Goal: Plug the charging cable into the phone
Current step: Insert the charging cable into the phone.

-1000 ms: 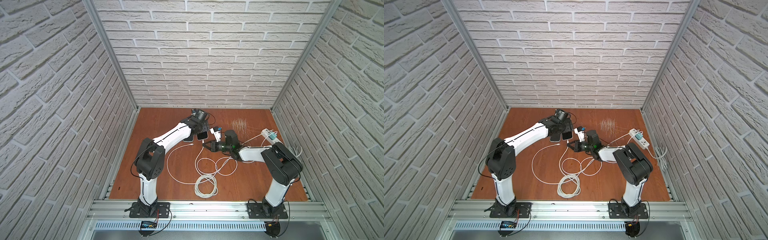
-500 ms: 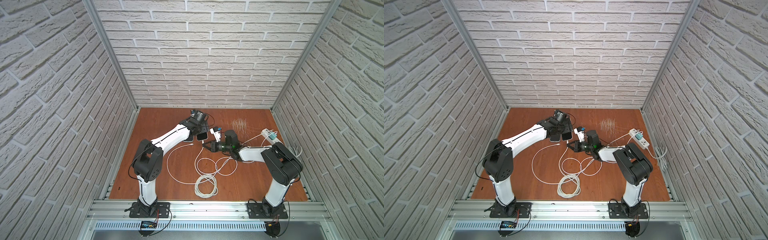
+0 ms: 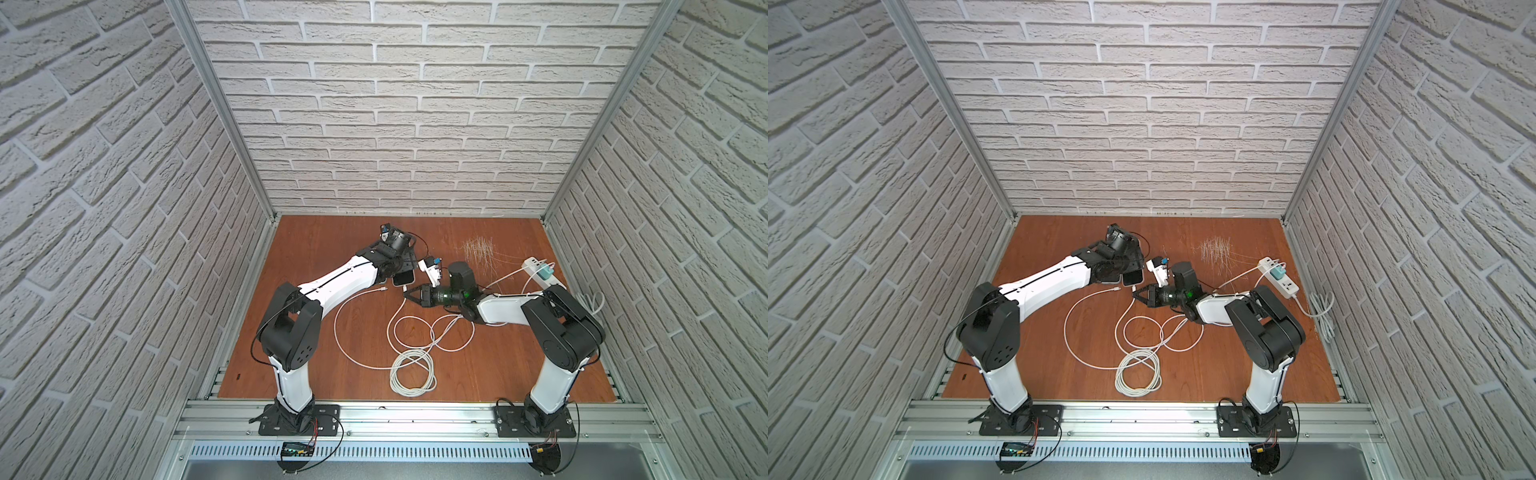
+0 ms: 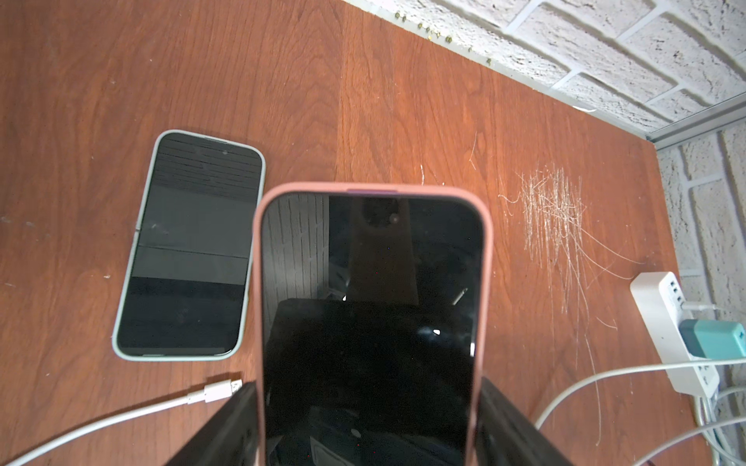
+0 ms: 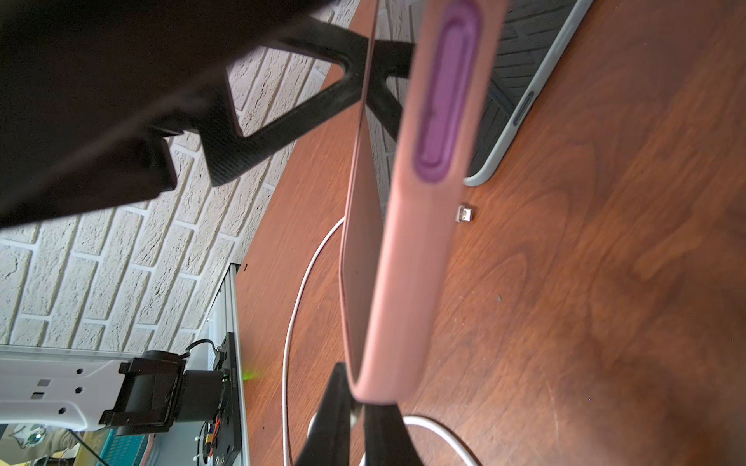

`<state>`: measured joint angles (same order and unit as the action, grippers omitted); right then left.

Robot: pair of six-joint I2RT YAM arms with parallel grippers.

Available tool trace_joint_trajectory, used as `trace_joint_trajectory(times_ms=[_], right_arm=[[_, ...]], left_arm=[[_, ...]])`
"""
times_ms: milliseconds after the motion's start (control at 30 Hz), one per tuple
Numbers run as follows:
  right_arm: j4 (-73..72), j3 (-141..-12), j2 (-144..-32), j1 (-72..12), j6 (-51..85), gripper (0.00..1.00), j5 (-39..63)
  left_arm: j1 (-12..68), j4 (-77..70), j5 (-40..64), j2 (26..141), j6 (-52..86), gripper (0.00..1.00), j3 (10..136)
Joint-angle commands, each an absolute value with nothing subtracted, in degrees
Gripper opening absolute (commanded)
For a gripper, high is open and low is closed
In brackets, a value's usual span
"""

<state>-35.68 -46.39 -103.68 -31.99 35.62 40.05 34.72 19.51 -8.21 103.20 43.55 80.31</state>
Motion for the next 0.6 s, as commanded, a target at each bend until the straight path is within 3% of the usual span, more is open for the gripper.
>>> trace_joint_trajectory(times_ms=[0, 567], right_arm=[[-40.1, -46.7, -103.2, -31.5, 35.9, 0.03, 38.4], [-43.3, -46.1, -103.7, -31.0, 37.6, 0.03, 38.2]], left_arm=[[36.6, 20.3, -6.4, 99.9, 43.8, 0.33, 78.6], [40.2, 20.7, -6.2, 99.5, 45.3, 0.33, 74.9]])
